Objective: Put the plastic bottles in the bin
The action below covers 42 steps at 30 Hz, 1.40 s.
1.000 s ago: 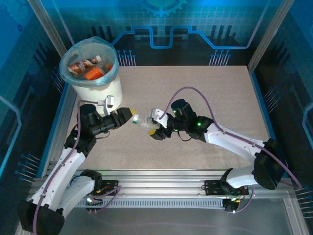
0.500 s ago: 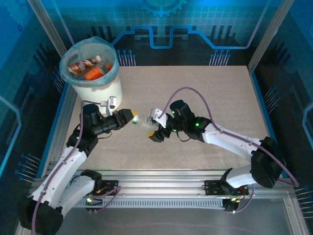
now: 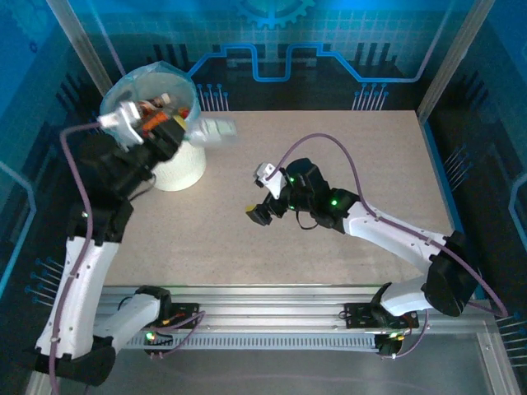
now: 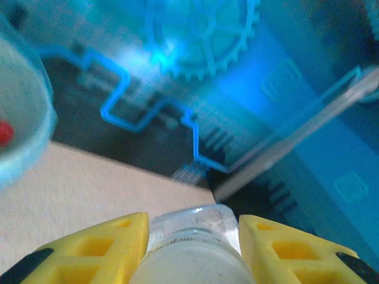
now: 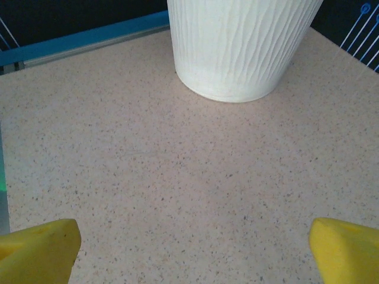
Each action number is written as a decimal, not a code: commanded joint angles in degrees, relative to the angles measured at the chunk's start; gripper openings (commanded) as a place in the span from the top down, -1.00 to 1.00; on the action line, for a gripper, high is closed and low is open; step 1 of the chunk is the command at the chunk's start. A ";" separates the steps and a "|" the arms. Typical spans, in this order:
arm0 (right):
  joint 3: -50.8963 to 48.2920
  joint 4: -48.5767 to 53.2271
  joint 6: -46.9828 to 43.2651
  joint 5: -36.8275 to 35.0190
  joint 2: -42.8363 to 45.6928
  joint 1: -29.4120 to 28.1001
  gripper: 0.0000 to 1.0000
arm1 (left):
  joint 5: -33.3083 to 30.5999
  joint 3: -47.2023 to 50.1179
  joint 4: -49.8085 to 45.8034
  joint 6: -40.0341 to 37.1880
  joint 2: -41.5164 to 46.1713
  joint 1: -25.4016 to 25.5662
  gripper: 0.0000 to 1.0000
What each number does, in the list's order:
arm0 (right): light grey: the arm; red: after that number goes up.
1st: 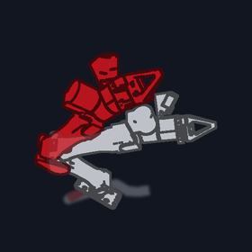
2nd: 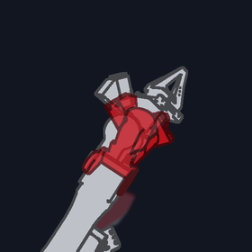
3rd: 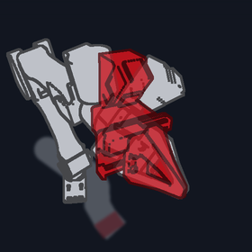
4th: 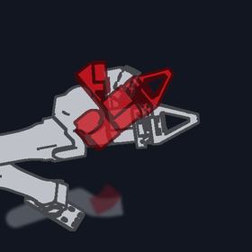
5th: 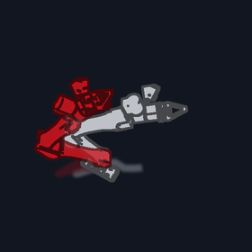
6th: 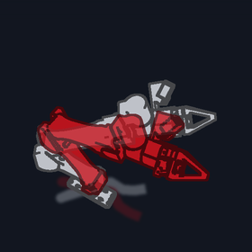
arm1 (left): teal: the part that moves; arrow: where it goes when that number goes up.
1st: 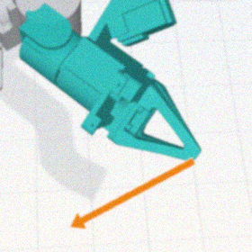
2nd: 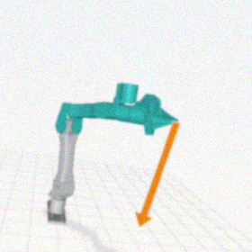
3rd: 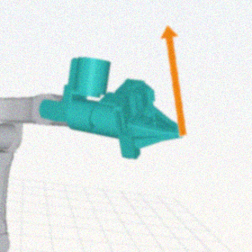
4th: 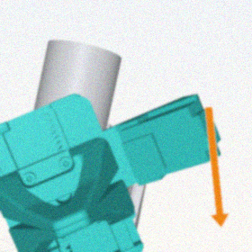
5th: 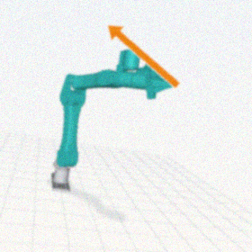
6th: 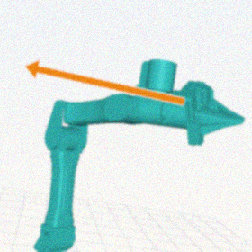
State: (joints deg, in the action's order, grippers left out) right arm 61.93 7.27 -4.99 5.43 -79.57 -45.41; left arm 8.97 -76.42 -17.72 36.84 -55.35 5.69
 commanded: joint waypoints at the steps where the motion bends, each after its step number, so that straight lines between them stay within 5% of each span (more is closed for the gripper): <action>1: 4.96 0.45 2.15 1.69 0.54 -0.41 -1.00 | 0.12 -6.44 -1.34 -2.39 -5.63 -6.57 1.00; 11: 22.77 2.34 1.45 4.58 -9.24 -3.72 -1.00 | 4.59 -13.76 4.75 6.09 -20.91 -19.87 1.00; 19: 30.20 3.34 1.57 5.23 -14.19 -5.46 -1.00 | 5.70 -13.84 7.83 8.74 -29.39 -24.13 1.00; 21: 30.61 3.71 1.31 4.92 -14.54 -5.79 -1.00 | 5.97 -14.18 6.46 8.32 -30.63 -24.60 0.65; 23: 30.53 4.08 1.24 4.76 -14.74 -6.05 -1.00 | 6.14 -14.24 4.87 8.22 -31.53 -25.00 -0.10; 26: 30.36 4.84 1.20 4.42 -14.91 -6.26 -1.00 | 6.42 -13.85 4.10 7.83 -31.66 -25.06 -0.41; 34: 29.15 5.68 1.37 3.97 -15.16 -6.79 -1.00 | 8.87 -15.14 2.86 5.68 -33.29 -24.01 -0.27; 42: 29.46 7.46 1.86 4.10 -16.84 -7.46 -1.00 | 9.69 -25.79 -5.95 -2.93 -41.06 -16.14 -0.14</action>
State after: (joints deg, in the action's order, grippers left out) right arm 90.43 12.99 -3.60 9.43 -95.33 -51.70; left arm 17.02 -97.56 -18.63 39.35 -94.11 -12.58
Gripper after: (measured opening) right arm 0.999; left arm 0.574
